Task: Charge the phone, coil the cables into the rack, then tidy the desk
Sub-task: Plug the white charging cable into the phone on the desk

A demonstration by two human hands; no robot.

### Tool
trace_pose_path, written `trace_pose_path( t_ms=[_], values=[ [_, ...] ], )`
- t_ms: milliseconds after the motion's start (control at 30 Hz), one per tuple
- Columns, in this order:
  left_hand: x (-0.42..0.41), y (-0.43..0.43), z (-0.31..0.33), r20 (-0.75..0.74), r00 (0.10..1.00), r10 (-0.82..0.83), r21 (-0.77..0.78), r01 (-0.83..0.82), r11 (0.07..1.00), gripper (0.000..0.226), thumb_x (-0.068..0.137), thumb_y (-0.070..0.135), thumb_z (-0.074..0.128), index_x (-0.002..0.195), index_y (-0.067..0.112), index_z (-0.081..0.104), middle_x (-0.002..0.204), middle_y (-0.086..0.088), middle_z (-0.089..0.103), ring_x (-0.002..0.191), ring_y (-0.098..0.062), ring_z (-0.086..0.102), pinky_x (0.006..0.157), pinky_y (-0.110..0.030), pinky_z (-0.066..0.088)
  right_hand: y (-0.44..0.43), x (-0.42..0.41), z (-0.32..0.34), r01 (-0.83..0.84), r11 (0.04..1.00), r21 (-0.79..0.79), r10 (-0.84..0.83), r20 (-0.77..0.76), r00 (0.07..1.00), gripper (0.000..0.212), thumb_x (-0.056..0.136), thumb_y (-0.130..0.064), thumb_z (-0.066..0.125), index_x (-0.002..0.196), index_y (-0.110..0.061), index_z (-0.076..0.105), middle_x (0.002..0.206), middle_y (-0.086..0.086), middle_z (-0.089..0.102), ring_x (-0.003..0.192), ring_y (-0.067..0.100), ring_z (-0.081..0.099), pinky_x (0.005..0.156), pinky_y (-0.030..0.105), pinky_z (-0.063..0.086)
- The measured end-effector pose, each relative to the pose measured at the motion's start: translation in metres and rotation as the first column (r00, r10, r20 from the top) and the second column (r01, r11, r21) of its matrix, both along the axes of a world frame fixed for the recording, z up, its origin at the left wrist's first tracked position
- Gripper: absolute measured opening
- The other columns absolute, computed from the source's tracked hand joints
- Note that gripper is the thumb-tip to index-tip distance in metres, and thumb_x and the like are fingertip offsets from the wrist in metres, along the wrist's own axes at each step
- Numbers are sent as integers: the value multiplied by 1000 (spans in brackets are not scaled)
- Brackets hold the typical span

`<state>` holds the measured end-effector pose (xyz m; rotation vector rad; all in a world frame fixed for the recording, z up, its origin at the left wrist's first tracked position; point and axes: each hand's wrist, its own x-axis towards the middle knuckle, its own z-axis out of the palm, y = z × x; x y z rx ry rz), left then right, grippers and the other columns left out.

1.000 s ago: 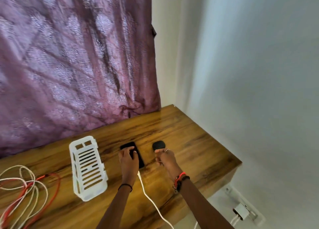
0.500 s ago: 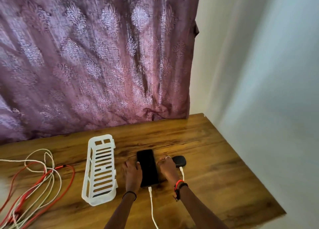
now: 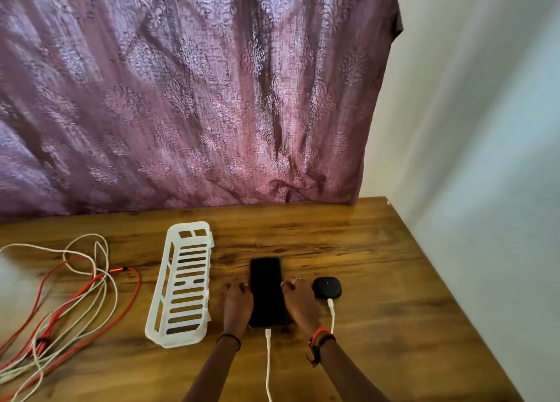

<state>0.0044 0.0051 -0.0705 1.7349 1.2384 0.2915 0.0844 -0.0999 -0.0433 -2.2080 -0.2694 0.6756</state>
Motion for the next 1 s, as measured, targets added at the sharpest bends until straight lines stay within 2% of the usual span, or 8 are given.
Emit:
trace_pose_path(
  t_ms=[133,233,367,467,533,767,900,1000],
  values=[
    [-4,1,7,45,999,-3,-36,5,999,23,96,11,40,107,5,60,104,-13,64,89,-26,60,62,-25,42,4,-4,2,70,997,11,-70,-22,997,30,95,-26,47,121,-20,60,117,2,66,97,18,62,78,30,49],
    [-8,0,18,93,996,-13,-51,18,999,21,96,9,41,101,6,61,94,-7,62,79,-17,55,54,-19,35,6,-9,4,144,989,42,-142,-41,989,29,94,-23,49,120,-20,62,115,2,67,94,18,61,72,25,46],
    [-11,5,12,183,983,32,-198,5,980,21,93,9,46,102,5,65,90,-8,66,77,-24,60,61,-26,43,6,-14,7,265,956,129,-255,-84,963,28,91,-20,53,116,-20,64,108,2,69,86,16,62,73,29,52],
    [-17,3,7,251,964,86,-322,0,947,22,89,6,55,107,11,65,96,-5,70,86,-29,66,76,-45,54,3,-17,8,300,934,196,-277,-135,951,27,91,-18,54,115,-20,65,110,2,68,95,18,64,86,38,53],
    [-20,-1,13,301,944,134,-373,-13,928,25,88,3,58,110,12,64,103,-5,69,94,-28,65,85,-50,53,1,-15,8,327,912,250,-289,-176,941,26,90,-14,56,114,-16,66,112,5,68,98,19,64,87,40,54],
    [-22,-9,58,474,866,158,-417,62,907,21,86,3,61,95,21,66,102,-4,70,98,-20,65,88,-42,53,-10,-8,42,411,809,420,-282,-335,899,21,89,-8,57,106,-16,68,96,5,70,85,18,67,69,31,57],
    [-19,-8,90,536,834,130,-428,136,894,29,87,6,61,114,13,62,111,-7,68,103,-20,64,92,-42,51,-16,-3,70,420,757,501,-288,-321,902,21,88,-7,58,105,-16,69,96,2,69,83,12,66,64,22,54],
    [-18,-9,114,569,815,109,-416,172,893,33,87,7,60,120,11,58,111,-7,68,104,-20,64,88,-36,53,-21,-1,88,393,740,545,-264,-302,916,20,88,-11,60,103,-21,70,105,3,70,97,20,66,81,37,56]
  ],
)
